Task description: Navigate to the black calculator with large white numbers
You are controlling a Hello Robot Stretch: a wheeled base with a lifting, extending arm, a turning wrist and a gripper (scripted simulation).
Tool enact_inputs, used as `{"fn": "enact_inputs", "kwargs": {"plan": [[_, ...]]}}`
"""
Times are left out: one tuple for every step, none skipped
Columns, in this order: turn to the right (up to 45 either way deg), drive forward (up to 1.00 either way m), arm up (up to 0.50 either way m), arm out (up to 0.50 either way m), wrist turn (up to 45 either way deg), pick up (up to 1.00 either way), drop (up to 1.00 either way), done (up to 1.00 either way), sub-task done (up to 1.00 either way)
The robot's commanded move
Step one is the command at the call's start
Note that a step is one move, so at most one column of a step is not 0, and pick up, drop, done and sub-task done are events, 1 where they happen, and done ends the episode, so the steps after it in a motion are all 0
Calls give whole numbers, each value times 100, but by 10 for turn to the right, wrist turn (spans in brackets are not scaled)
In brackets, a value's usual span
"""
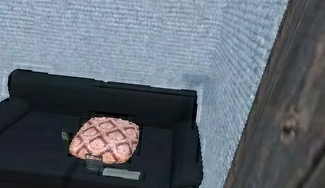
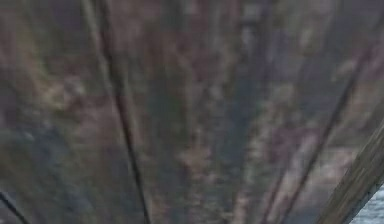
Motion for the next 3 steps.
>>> {"fn": "enact_inputs", "kwargs": {"plan": [[0, 20, 0, 0, 0, 0, 0, 0, 0], [-240, 0, 0, 0, 0, 0, 0, 0, 0], [0, 0, 0, 0, 0, 0, 0, 100, 0]]}}
